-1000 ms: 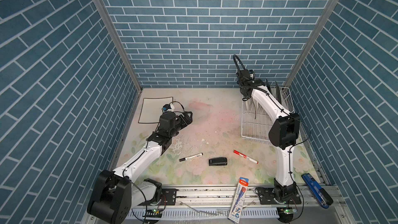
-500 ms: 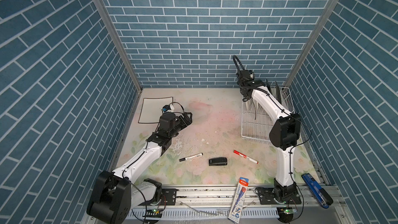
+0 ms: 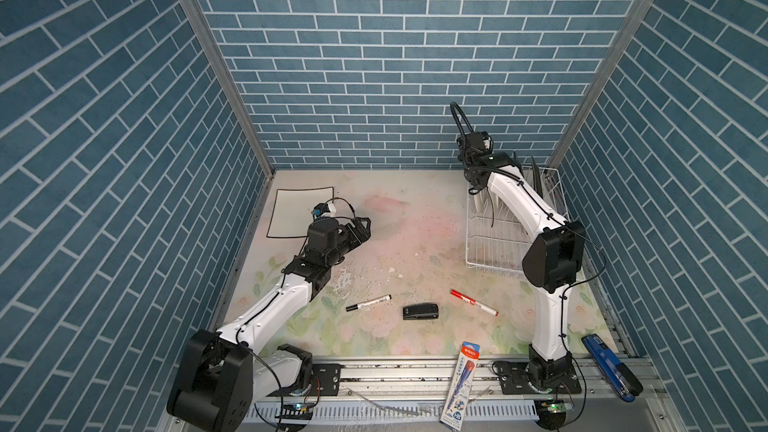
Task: Unload the plates from the dish rack
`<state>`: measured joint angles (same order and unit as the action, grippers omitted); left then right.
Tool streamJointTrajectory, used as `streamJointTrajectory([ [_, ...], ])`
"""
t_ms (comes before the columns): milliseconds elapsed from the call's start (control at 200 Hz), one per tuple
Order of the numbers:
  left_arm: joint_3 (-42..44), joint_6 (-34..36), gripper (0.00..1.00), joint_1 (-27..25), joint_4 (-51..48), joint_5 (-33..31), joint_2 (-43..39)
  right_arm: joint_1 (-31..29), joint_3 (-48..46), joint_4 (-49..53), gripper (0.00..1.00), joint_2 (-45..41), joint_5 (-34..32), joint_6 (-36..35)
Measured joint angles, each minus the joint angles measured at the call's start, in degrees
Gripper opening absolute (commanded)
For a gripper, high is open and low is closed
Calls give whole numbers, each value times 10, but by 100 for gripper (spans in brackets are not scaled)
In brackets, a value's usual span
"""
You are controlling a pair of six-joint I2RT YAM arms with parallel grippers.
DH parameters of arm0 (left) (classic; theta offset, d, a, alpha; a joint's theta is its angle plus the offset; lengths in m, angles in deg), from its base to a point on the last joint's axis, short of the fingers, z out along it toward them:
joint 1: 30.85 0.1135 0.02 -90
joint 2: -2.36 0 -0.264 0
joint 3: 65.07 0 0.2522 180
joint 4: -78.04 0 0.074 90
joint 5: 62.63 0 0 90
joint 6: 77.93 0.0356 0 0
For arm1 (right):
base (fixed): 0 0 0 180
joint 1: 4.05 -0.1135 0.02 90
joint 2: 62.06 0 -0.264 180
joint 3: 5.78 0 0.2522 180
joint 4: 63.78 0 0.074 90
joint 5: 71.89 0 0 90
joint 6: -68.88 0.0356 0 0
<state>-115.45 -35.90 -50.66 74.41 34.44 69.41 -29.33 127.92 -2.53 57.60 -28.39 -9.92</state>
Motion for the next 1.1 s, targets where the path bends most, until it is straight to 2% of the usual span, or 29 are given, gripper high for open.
streamJointTrajectory([
  [1100,10,-8,89,0,0,0,-5,-16,-11,-8,0,-41,-21,-53],
])
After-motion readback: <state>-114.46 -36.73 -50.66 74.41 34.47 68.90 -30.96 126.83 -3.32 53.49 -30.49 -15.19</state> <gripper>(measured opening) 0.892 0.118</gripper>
